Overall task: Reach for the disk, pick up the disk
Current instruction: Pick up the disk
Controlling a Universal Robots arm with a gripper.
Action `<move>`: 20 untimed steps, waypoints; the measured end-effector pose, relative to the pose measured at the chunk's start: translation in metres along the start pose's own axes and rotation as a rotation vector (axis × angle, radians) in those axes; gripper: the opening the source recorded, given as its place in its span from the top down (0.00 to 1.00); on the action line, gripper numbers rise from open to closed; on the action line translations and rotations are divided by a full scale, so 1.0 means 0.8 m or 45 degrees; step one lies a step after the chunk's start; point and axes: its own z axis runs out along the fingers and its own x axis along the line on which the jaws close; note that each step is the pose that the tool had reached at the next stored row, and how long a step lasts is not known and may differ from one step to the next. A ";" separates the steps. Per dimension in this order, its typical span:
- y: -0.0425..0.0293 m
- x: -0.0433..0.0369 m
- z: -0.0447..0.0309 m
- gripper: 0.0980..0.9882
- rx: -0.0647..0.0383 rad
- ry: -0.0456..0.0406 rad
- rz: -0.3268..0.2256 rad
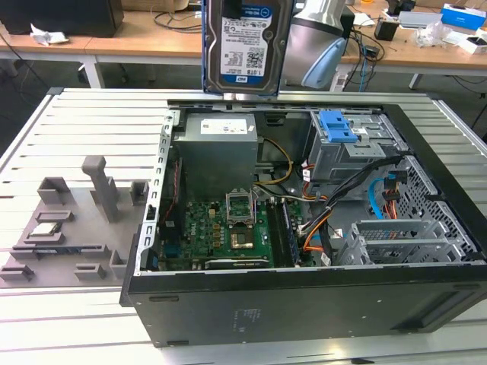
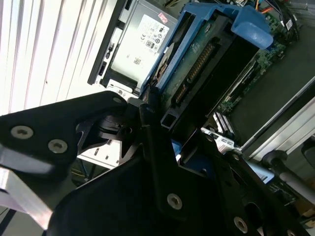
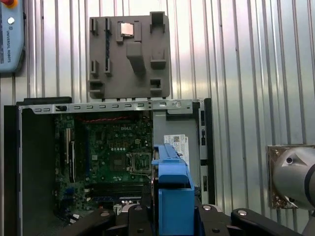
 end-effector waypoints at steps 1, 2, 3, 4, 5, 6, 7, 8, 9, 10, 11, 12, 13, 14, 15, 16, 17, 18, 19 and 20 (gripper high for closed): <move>-0.0033 0.000 0.0010 0.70 0.000 0.000 0.000; -0.0070 0.000 0.0020 0.70 0.000 0.000 0.000; -0.0094 0.000 0.0026 0.70 0.000 0.000 0.000; -0.0117 -0.001 0.0032 0.70 0.000 0.001 0.000; -0.0164 -0.001 0.0045 0.70 0.000 0.001 0.000; -0.0209 -0.001 0.0059 0.70 0.000 0.001 0.000; -0.0253 -0.001 0.0073 0.70 0.000 0.001 0.000; -0.0285 -0.001 0.0084 0.70 0.000 0.002 0.000; -0.0306 -0.002 0.0093 0.70 0.000 0.002 0.000; -0.0328 -0.002 0.0105 0.70 0.000 0.002 0.000; -0.0342 -0.002 0.0114 0.70 0.000 0.002 0.000; -0.0354 -0.002 0.0125 0.70 0.000 0.002 0.000; -0.0363 -0.002 0.0136 0.70 0.000 0.002 0.000; -0.0372 -0.001 0.0153 0.70 0.000 0.002 0.000; -0.0375 0.000 0.0166 0.70 0.000 0.002 0.000; -0.0379 0.004 0.0184 0.70 0.000 0.002 0.000; -0.0380 0.005 0.0187 0.70 0.000 0.002 0.000; -0.0380 0.006 0.0190 0.70 0.000 0.002 0.000; -0.0382 0.009 0.0195 0.70 0.000 0.002 0.000; -0.0383 0.011 0.0197 0.70 0.000 0.002 0.000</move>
